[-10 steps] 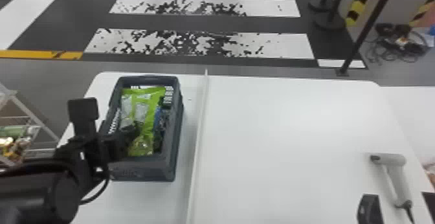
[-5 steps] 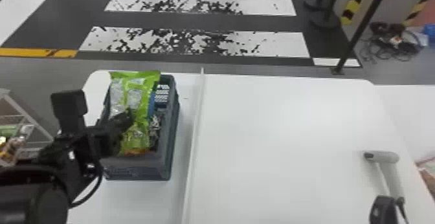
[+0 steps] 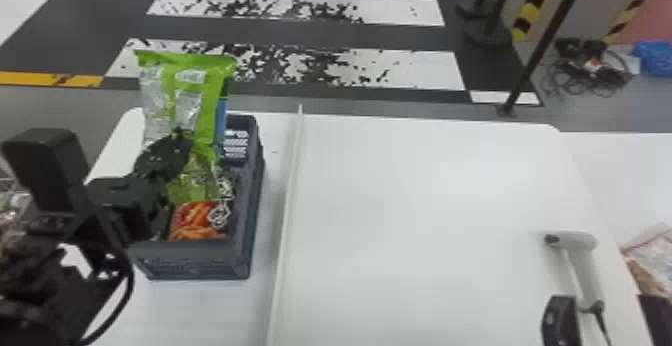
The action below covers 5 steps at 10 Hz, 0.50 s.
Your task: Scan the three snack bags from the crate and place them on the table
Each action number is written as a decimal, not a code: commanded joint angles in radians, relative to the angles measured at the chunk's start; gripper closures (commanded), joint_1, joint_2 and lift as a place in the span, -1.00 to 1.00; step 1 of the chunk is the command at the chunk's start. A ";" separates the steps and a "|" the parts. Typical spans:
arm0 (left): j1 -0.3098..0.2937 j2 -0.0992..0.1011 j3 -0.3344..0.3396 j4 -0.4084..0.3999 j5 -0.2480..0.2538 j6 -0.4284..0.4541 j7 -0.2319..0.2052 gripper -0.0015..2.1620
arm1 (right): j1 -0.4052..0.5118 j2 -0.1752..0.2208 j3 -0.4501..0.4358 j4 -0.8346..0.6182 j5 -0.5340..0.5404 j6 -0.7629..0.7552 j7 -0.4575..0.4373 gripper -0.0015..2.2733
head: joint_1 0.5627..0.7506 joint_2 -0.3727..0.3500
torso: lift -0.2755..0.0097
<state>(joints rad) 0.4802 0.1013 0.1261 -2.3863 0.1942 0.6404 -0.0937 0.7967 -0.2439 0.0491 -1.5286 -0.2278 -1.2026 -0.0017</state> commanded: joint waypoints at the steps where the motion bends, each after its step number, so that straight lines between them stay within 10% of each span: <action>1: 0.015 0.000 -0.066 -0.088 -0.038 0.077 -0.003 0.76 | -0.005 -0.002 0.000 0.001 0.001 0.024 0.000 -0.93 | 0.41 -0.12 | 0.68; 5: -0.042 0.009 -0.402 -0.053 -0.197 0.178 -0.061 0.76 | -0.030 -0.009 -0.006 -0.022 -0.018 0.177 0.057 -0.93 | 0.41 -0.63 | 0.68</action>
<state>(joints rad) 0.4510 0.1099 -0.2305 -2.4626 0.0100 0.8162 -0.1529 0.7707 -0.2524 0.0454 -1.5454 -0.2408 -1.0473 0.0539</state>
